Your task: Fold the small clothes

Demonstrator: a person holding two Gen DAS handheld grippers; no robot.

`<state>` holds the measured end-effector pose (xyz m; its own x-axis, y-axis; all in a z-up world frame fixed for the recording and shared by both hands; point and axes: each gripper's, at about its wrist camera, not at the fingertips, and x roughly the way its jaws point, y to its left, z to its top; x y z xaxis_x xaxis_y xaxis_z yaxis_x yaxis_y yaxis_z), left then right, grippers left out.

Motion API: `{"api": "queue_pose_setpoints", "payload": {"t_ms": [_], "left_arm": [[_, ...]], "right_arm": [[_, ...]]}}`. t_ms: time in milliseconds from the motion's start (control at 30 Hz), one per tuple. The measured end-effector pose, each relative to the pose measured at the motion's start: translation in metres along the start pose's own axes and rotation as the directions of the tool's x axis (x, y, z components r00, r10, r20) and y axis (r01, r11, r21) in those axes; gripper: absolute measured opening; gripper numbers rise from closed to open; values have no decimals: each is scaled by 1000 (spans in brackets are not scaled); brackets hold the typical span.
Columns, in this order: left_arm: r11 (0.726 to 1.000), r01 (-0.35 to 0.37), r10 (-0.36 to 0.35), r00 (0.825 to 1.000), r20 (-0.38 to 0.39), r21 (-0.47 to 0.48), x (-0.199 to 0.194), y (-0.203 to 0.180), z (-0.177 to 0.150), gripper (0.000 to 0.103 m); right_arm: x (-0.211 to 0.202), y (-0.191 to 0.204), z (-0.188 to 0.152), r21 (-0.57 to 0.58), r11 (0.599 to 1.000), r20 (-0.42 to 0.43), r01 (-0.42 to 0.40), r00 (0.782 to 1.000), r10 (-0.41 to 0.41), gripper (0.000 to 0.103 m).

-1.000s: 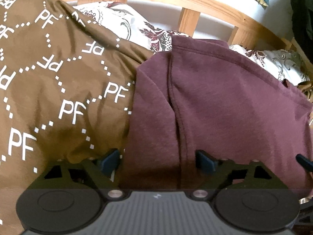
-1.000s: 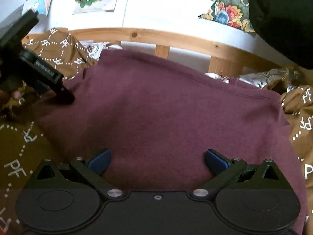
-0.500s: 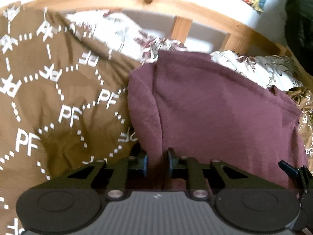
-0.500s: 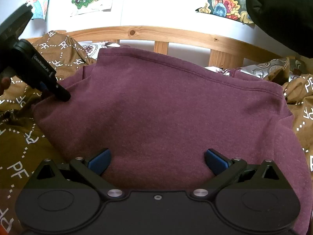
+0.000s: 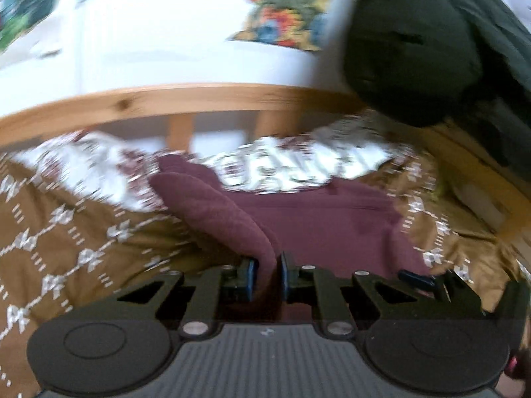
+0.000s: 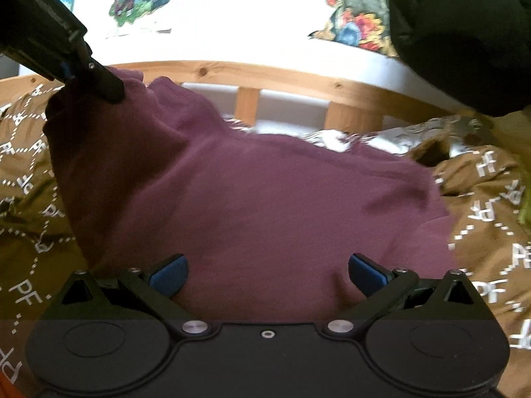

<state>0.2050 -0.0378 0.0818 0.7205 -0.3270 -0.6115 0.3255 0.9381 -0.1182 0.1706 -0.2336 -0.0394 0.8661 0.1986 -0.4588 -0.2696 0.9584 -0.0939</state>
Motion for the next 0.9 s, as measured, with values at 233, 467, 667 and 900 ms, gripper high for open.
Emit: {"api": "queue_pose_setpoints", "payload": {"t_ms": [233, 467, 667, 900], "left_arm": [[988, 103, -99, 994, -42, 119, 27, -67, -2, 16], [979, 76, -62, 995, -80, 191, 57, -103, -29, 17], [988, 70, -57, 994, -91, 140, 59, -104, -41, 36], [985, 92, -95, 995, 12, 144, 27, -112, -52, 89]], "right_arm": [[-12, -46, 4, 75, 989, -5, 124, 992, -124, 102], [-15, -98, 3, 136, 960, 9, 246, 968, -249, 102], [-18, -126, 1, 220, 939, 18, 264, 961, -275, 102], [-22, -122, 0, 266, 949, 109, 167, 973, -202, 102]]}}
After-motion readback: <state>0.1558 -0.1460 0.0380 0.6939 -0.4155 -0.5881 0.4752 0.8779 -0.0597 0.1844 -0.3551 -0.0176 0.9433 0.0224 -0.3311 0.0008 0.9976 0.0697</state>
